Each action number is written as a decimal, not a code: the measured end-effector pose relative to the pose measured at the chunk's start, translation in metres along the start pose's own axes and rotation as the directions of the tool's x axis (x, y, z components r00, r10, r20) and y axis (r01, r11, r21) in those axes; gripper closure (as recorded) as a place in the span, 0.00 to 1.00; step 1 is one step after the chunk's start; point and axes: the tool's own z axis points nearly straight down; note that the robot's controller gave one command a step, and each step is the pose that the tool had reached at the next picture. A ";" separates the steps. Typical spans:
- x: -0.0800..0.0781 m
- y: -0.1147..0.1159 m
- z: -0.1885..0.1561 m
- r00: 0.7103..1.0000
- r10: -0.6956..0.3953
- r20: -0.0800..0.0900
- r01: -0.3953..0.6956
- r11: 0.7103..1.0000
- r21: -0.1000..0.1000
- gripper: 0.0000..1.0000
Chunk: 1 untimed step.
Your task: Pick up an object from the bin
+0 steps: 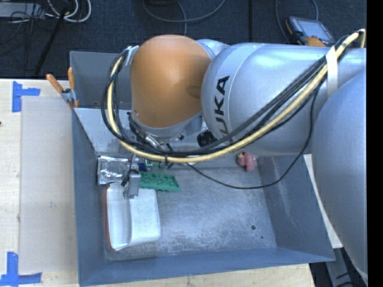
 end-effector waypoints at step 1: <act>-0.014 -0.069 0.155 0.984 0.175 0.002 -0.175 0.984 -0.006 0.00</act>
Offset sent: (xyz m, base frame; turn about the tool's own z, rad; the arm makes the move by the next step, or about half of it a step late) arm 0.0125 -0.0709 -0.1555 0.1775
